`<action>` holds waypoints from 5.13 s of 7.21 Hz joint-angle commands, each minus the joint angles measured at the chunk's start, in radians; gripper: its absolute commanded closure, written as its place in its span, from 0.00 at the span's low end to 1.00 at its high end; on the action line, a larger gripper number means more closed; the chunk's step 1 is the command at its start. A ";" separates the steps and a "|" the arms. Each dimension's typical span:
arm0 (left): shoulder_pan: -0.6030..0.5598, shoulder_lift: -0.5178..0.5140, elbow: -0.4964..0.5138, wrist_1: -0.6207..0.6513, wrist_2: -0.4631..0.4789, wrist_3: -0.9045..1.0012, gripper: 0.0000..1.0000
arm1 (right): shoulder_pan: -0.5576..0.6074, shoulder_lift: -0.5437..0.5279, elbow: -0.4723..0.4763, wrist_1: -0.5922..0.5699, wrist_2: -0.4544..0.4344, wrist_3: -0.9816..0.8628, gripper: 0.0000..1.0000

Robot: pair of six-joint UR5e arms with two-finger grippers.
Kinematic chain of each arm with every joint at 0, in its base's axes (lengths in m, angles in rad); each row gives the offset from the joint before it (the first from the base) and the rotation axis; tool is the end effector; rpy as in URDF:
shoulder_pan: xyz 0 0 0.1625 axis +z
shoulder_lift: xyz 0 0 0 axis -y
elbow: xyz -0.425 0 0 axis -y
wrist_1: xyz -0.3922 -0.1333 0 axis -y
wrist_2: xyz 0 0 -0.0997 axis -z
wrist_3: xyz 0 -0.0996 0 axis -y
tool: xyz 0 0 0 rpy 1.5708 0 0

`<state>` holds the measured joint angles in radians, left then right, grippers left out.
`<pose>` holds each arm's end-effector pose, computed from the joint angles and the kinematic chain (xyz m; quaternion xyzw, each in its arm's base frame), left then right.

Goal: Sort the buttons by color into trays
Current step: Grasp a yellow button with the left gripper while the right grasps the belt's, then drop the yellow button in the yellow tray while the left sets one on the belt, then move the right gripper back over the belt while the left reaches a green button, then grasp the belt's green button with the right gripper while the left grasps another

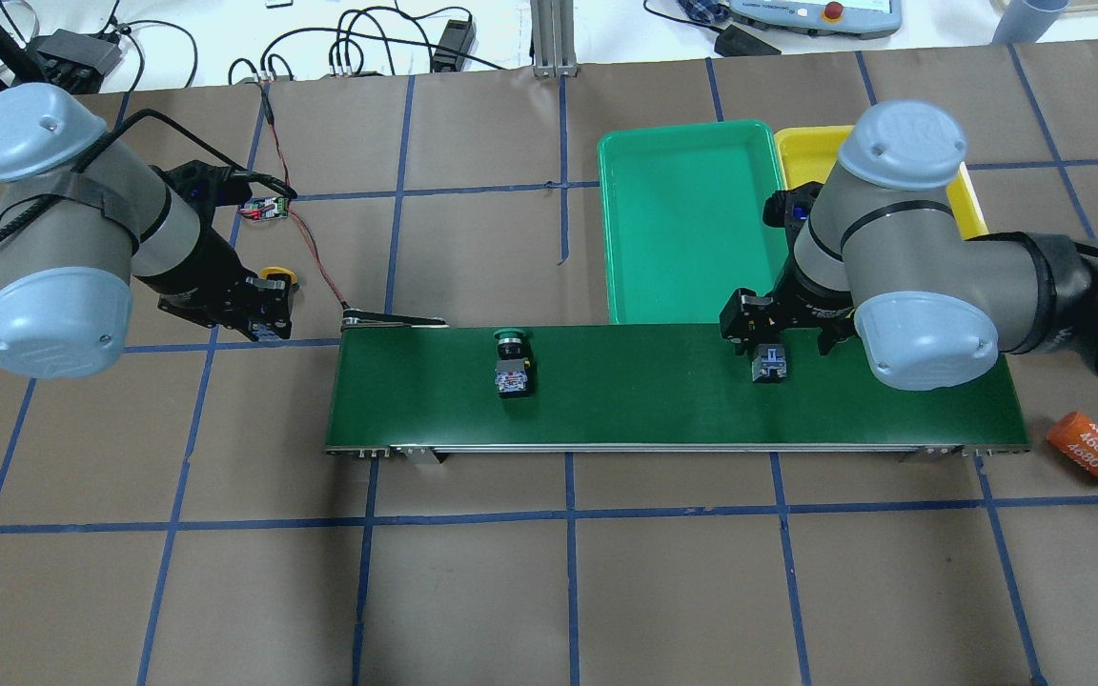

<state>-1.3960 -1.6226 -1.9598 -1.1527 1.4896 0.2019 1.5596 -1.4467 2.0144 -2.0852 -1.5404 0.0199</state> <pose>-0.0568 -0.4915 0.3181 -0.0131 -0.9990 -0.0035 0.0420 0.1310 -0.4790 0.2686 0.0159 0.9994 0.0267 0.0151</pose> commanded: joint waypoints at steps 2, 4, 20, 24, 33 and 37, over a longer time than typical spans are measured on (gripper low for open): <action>-0.099 -0.017 -0.013 -0.005 -0.011 -0.105 1.00 | 0.007 0.046 -0.008 -0.004 -0.012 -0.003 0.39; -0.135 -0.019 -0.051 0.004 -0.003 -0.082 1.00 | 0.007 0.054 -0.022 0.005 -0.065 -0.005 0.81; 0.123 -0.167 0.147 0.069 0.023 0.304 0.00 | -0.325 0.269 -0.354 0.129 -0.075 -0.368 0.01; 0.150 -0.322 0.134 0.209 0.024 0.425 0.00 | -0.273 0.034 -0.112 0.113 0.013 -0.384 0.03; 0.147 -0.428 0.156 0.245 0.009 0.487 1.00 | -0.095 -0.017 -0.040 0.113 0.000 -0.166 0.09; 0.111 -0.234 0.164 0.102 0.009 0.166 1.00 | -0.085 -0.015 -0.023 0.109 -0.003 -0.112 0.09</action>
<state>-1.2659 -1.9364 -1.7826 -1.0039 1.4983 0.5373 1.4734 -1.4628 1.9894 -1.9745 -1.5429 -0.0943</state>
